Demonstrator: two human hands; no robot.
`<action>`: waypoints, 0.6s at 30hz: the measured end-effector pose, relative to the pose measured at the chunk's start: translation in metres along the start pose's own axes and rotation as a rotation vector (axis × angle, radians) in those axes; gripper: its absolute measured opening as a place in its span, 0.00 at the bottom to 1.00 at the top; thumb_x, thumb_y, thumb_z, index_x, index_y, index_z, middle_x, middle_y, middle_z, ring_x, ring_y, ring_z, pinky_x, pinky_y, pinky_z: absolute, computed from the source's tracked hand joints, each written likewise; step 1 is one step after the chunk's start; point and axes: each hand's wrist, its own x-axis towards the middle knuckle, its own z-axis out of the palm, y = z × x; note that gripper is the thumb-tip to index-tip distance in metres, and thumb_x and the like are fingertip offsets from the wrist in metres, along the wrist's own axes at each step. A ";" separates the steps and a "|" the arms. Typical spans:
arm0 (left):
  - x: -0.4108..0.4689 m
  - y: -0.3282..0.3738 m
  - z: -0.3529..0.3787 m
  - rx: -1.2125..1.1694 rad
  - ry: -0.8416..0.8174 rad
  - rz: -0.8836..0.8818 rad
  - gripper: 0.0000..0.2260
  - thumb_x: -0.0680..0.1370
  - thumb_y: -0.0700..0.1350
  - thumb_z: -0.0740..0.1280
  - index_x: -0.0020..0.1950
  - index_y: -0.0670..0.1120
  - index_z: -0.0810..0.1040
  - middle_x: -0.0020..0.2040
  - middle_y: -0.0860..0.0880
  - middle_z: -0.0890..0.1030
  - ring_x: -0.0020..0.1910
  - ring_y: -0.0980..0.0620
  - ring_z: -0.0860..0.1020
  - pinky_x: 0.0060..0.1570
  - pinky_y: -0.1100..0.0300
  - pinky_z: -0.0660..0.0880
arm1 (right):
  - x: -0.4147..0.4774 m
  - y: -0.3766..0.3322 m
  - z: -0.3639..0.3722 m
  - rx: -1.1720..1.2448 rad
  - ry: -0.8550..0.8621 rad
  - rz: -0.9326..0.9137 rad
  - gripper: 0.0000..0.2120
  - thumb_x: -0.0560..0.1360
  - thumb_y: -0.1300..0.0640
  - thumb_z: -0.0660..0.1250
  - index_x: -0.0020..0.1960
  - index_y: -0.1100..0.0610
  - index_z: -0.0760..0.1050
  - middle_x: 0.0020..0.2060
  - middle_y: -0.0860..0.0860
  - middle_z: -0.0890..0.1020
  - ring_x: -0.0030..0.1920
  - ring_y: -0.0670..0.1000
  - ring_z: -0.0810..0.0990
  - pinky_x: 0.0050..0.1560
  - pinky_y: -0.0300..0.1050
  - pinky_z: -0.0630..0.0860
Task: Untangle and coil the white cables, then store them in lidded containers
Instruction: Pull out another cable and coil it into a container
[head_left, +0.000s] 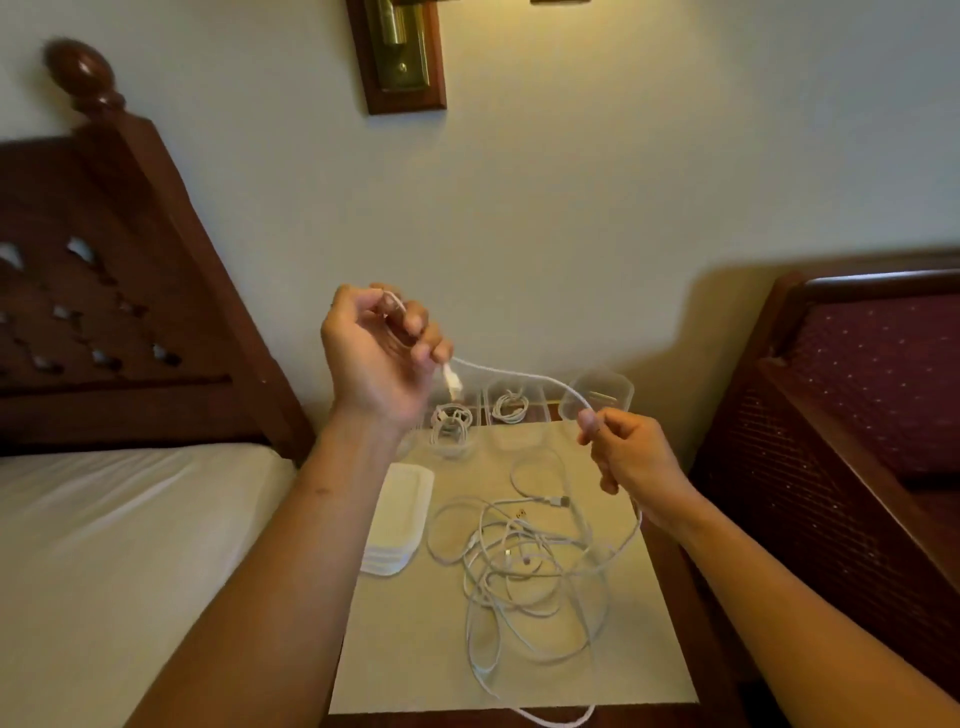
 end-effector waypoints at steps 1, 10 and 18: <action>-0.002 0.001 -0.004 0.170 0.022 -0.004 0.12 0.80 0.47 0.57 0.38 0.45 0.67 0.30 0.45 0.70 0.22 0.50 0.63 0.28 0.60 0.59 | -0.004 -0.010 -0.004 0.032 0.017 -0.012 0.20 0.78 0.42 0.67 0.45 0.60 0.80 0.26 0.48 0.69 0.27 0.49 0.64 0.27 0.44 0.65; -0.042 -0.046 0.003 1.406 -0.274 0.174 0.15 0.76 0.60 0.72 0.48 0.49 0.85 0.37 0.53 0.83 0.37 0.56 0.79 0.40 0.55 0.76 | -0.024 -0.086 0.009 -0.021 -0.060 -0.263 0.13 0.86 0.54 0.60 0.46 0.55 0.79 0.27 0.43 0.70 0.28 0.45 0.66 0.30 0.40 0.65; -0.055 0.018 0.028 0.417 -0.124 0.110 0.16 0.80 0.37 0.66 0.33 0.47 0.68 0.41 0.44 0.79 0.19 0.52 0.59 0.26 0.62 0.50 | -0.051 -0.019 0.006 -0.322 -0.142 -0.297 0.13 0.86 0.55 0.59 0.45 0.47 0.76 0.37 0.47 0.79 0.40 0.50 0.77 0.49 0.55 0.75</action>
